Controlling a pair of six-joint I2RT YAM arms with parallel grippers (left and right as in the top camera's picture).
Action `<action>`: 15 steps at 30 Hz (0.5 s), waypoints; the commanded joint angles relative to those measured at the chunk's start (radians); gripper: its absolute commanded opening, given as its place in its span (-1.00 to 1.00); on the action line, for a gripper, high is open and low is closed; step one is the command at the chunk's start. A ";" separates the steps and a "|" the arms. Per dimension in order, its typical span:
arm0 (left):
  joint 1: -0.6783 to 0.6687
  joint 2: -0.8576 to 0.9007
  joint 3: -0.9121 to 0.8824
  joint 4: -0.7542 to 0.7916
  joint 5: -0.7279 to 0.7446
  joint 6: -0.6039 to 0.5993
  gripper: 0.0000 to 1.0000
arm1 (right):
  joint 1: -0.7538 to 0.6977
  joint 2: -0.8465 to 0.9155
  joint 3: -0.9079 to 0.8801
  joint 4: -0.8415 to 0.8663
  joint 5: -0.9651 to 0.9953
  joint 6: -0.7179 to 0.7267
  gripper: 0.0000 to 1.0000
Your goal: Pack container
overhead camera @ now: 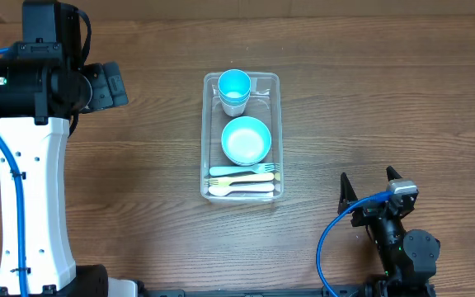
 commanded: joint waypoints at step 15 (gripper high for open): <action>0.006 -0.395 -0.510 0.649 0.077 0.340 1.00 | 0.003 -0.013 -0.007 0.009 -0.009 -0.004 1.00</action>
